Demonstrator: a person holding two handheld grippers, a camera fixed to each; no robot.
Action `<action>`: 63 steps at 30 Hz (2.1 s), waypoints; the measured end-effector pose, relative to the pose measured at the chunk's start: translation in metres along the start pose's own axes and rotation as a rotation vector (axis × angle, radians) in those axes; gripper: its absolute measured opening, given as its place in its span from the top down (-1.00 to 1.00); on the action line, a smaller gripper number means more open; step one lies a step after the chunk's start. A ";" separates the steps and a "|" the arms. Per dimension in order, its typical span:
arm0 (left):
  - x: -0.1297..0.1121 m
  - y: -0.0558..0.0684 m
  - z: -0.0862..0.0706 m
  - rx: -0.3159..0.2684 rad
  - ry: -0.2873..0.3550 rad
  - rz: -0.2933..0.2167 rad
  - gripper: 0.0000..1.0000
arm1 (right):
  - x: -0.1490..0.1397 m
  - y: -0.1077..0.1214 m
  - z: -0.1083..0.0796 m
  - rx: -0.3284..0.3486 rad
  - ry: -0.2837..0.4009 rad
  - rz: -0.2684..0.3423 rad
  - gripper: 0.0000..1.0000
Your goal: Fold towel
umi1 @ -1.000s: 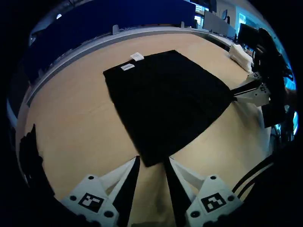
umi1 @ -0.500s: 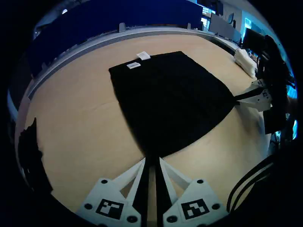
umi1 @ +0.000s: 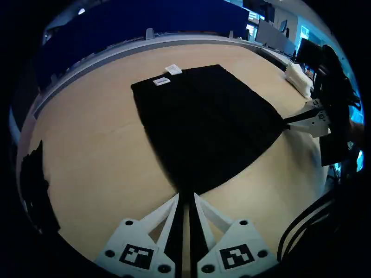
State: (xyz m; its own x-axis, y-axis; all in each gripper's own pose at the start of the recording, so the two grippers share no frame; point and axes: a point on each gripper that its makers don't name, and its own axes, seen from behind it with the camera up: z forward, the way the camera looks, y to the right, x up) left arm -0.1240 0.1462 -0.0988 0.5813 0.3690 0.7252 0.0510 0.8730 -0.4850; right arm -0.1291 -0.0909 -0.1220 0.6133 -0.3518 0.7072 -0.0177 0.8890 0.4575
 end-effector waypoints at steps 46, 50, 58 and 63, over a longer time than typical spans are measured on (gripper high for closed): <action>0.032 0.023 -0.090 -0.041 0.079 -0.130 0.87 | 0.041 -0.015 -0.092 0.045 0.027 -0.045 0.73; 0.033 0.028 -0.102 -0.045 0.085 -0.146 0.88 | 0.043 -0.017 -0.103 0.053 0.024 -0.048 0.73; 0.036 0.036 -0.125 -0.054 0.100 -0.181 0.87 | 0.045 -0.019 -0.120 0.060 0.017 -0.050 0.73; 0.035 0.037 -0.128 -0.058 0.103 -0.194 0.87 | 0.041 -0.021 -0.124 0.067 0.004 -0.050 0.73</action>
State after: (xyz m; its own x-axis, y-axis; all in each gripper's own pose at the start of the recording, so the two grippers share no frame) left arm 0.0026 0.1511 -0.1539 0.6358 0.1590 0.7553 0.2150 0.9033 -0.3712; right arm -0.0061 -0.0874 -0.1694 0.6176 -0.3939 0.6807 -0.0394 0.8489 0.5270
